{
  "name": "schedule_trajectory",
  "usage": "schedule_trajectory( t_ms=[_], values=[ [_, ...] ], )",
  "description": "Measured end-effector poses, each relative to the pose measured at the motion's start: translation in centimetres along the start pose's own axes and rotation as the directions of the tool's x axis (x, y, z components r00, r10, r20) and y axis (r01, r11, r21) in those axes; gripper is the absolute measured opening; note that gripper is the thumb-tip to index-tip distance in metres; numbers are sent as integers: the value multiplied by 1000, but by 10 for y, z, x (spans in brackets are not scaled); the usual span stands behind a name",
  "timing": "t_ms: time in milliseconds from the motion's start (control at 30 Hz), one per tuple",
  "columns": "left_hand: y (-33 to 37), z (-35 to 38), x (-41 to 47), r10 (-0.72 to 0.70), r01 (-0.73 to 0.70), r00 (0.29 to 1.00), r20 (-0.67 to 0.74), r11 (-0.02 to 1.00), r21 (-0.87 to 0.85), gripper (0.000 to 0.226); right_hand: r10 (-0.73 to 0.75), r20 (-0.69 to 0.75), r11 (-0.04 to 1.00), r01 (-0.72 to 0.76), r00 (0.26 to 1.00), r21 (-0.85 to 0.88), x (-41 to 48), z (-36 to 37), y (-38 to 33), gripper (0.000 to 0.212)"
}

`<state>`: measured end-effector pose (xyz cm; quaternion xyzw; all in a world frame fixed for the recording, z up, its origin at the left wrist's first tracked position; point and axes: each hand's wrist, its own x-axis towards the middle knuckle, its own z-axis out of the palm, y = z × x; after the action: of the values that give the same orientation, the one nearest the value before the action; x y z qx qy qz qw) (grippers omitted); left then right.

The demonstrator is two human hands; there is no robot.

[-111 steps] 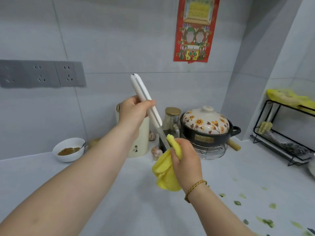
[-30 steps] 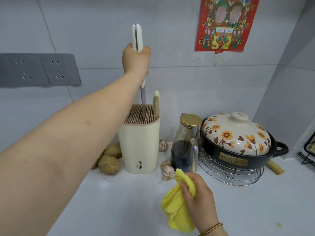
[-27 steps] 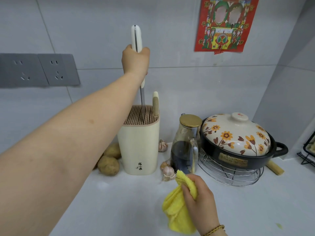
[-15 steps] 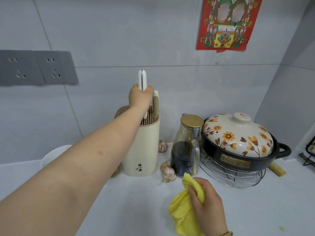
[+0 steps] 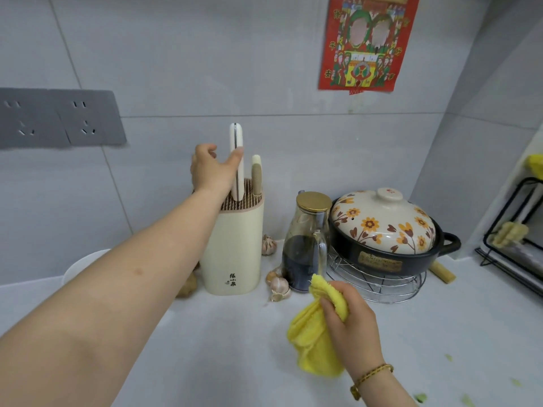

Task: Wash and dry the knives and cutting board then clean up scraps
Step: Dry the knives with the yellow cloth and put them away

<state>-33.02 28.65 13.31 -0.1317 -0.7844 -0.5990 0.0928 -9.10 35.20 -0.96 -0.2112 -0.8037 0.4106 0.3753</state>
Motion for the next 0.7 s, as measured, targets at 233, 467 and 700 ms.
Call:
schedule_trajectory(
  t_ms=[233, 467, 700],
  values=[
    [53, -25, -78, 207, -168, 969, 136, 952, -255, 27, 55, -181, 998, -60, 982, -19, -27, -41, -45, 43],
    [90, 22, -205, 329, -65, 551, 767, 933, -354, 26, 182, -386, 982, -186, 904, 27, -99, -127, -68, 33],
    [110, 62, -348, 328, -97, 135, 935, 943, -317, 23, 232, -582, 934, -345, 779, -89, -206, -228, -76, 31]
  ],
)
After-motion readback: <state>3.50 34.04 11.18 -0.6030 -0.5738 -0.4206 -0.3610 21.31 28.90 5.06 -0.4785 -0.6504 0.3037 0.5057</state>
